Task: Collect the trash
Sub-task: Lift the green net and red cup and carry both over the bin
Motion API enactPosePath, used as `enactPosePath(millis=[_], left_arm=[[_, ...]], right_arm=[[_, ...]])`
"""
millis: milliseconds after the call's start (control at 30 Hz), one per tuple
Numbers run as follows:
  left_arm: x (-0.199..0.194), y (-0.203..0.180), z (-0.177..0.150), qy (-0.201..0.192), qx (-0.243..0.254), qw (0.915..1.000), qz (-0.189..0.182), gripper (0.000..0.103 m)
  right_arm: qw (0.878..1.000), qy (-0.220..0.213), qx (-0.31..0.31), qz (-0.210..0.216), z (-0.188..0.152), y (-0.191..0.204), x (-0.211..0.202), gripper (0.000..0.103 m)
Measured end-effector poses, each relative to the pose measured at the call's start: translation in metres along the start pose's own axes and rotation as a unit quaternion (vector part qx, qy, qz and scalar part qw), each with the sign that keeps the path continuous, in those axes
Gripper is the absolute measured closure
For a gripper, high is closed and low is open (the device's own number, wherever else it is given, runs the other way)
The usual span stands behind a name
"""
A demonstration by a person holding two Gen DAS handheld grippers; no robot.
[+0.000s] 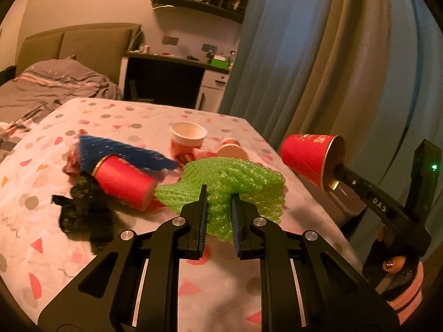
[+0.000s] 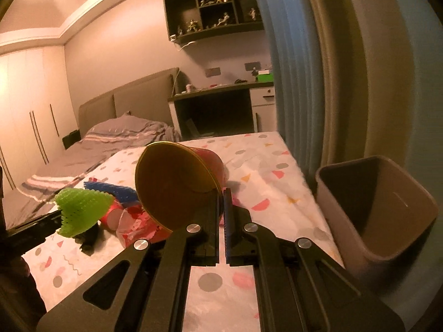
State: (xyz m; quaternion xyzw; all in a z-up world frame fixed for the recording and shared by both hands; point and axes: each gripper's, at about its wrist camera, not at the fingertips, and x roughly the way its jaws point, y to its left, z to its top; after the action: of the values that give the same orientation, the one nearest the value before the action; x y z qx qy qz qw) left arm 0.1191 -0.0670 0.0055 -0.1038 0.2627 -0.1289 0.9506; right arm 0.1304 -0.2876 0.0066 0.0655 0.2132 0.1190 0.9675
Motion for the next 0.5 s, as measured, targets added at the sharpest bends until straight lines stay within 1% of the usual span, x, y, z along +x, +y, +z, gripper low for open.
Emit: enactPosePath(millis=[333,500], left_arm=[[0.030,-0.059,-0.004,0.016,0.042,0.9980,-0.045,0.089],[0.049,-0.085,0.001,0.020,0.062,0.9957,-0.066,0.089]], right_arm=[[0.999,-0.006,0.014,-0.029,-0.008,-0.025,-0.023,0.099],[0.998,-0.011,0.029,-0.049,-0.009,-0.044,-0.033,0.099]])
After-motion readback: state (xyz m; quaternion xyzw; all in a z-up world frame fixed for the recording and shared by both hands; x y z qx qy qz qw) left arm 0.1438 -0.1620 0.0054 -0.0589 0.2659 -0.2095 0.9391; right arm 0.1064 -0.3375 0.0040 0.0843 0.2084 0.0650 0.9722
